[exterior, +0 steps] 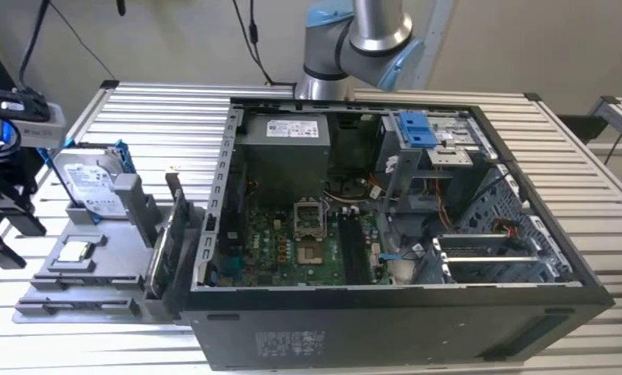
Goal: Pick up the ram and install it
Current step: 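Pick up the ram and move it above insertion slot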
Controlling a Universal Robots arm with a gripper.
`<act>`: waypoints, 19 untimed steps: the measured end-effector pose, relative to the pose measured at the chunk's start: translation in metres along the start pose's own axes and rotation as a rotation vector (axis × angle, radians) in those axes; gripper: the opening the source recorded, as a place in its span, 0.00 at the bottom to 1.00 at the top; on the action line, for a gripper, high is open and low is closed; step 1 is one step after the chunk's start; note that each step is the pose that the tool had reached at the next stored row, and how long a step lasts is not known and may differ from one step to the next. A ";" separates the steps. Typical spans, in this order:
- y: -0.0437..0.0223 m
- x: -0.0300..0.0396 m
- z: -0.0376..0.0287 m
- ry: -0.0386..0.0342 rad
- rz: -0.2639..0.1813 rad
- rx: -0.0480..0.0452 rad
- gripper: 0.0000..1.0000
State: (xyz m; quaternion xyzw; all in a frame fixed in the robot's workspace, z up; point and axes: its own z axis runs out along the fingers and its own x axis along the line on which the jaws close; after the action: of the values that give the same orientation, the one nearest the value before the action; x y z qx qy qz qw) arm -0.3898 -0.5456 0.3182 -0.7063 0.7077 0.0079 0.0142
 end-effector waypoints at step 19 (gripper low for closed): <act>-0.0002 0.0023 0.0251 -0.0041 -0.001 -0.0100 0.48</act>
State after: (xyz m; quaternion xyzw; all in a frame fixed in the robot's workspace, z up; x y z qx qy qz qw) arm -0.3894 -0.5471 0.2931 -0.7068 0.7072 0.0128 0.0121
